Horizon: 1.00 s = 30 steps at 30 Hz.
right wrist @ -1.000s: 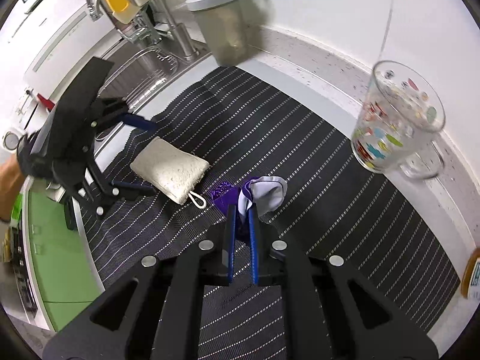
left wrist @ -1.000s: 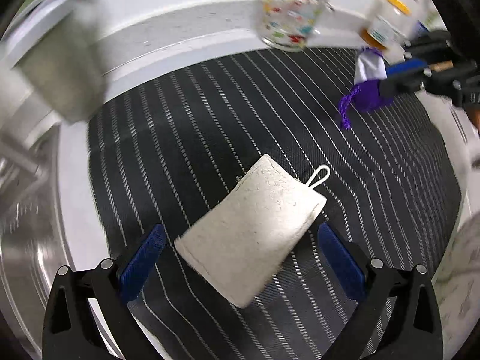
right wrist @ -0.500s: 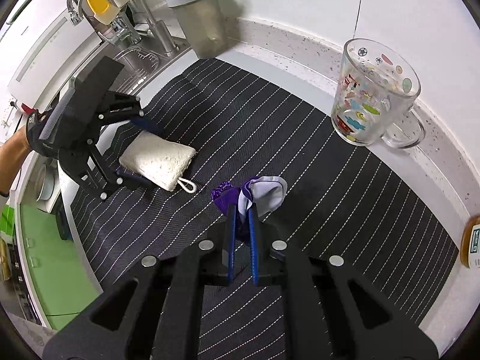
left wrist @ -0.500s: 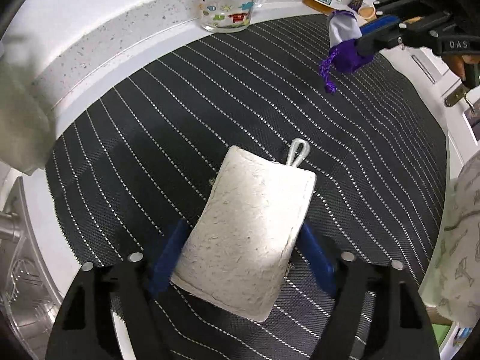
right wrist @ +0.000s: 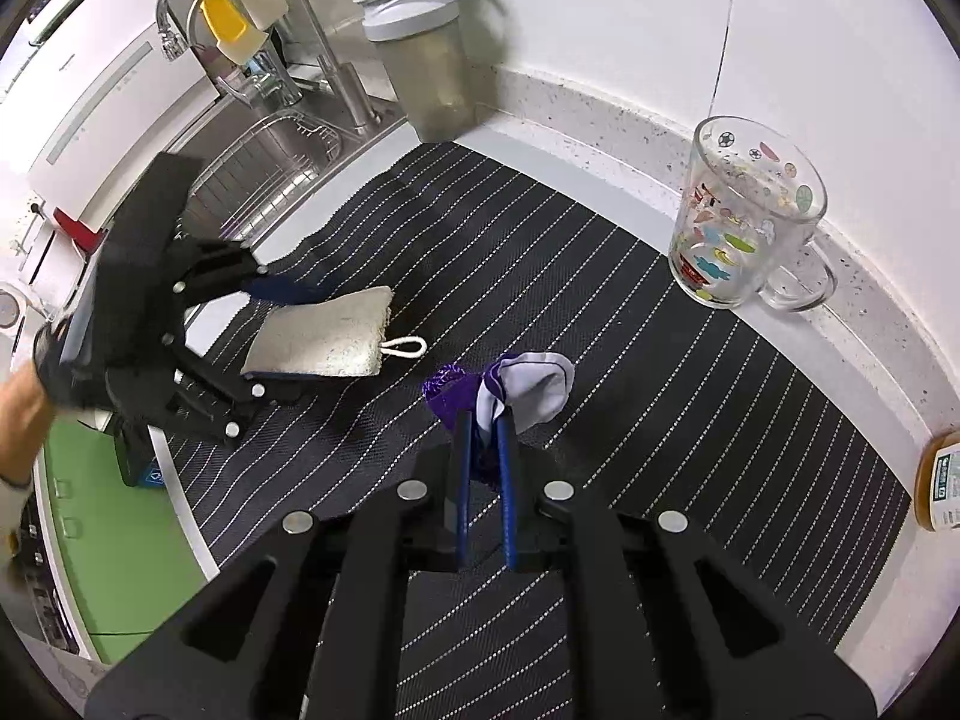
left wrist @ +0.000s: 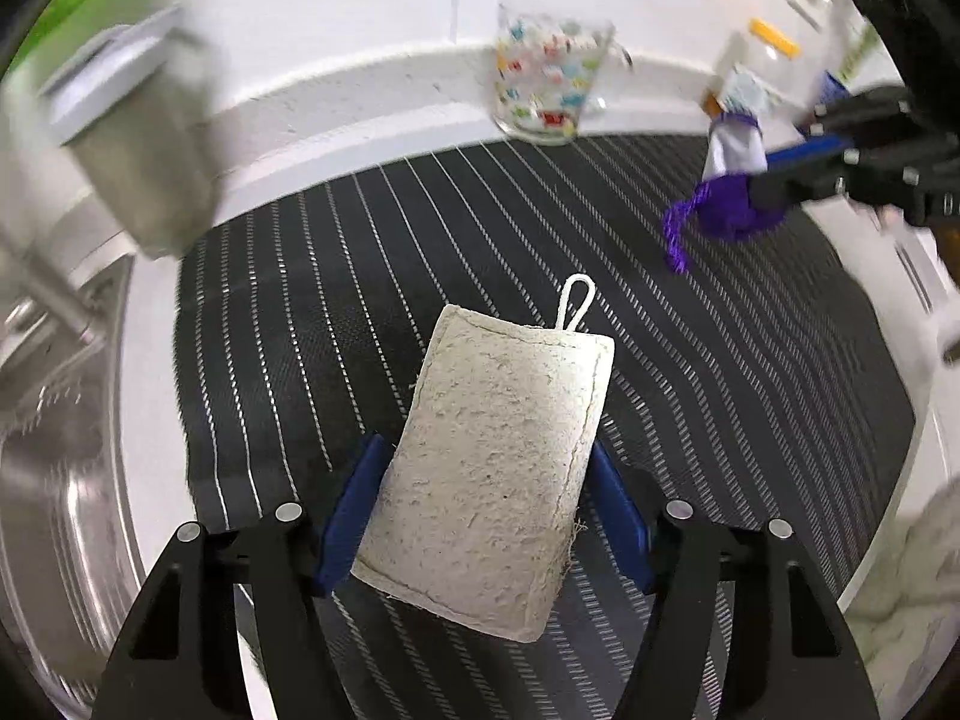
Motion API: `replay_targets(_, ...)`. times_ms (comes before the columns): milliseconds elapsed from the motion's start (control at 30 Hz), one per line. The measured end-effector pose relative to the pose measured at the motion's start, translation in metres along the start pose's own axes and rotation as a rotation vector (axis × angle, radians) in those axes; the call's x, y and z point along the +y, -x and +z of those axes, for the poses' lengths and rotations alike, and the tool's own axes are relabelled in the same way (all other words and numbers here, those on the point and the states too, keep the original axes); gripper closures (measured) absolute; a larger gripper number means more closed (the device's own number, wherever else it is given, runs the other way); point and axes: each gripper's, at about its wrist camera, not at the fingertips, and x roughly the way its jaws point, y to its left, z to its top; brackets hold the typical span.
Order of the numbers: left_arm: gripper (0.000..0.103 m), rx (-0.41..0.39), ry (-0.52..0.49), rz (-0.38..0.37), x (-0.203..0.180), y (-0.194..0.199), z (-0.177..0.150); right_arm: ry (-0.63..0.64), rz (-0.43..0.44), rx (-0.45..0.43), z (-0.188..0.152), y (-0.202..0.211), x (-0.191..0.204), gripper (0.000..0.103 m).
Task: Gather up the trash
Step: 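Grasp the purple-white cloth with the right gripper while the left gripper grasps the loofah pad, then carry the loofah pad and purple cloth to the pink bin and release both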
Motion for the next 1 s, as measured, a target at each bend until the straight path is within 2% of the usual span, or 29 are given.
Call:
replay_targets(267,0.038,-0.110,0.235,0.112,-0.052,0.053,-0.018,0.082,0.034,-0.035,-0.013,0.021,0.005,0.095)
replay_targets(500,0.038,-0.166,0.459,0.269,-0.101,0.107,-0.066,0.271,0.121,-0.054,-0.033,0.041,0.029,0.095)
replay_targets(767,0.038,-0.187,0.743,0.474,-0.161,0.163,-0.151,0.546,0.291,-0.006,-0.072,0.042,0.105,0.095)
replay_targets(1000,0.038,-0.178,0.963,0.628,-0.210,0.211,-0.238,0.747,0.458,0.028,-0.114,0.049,0.205,0.095)
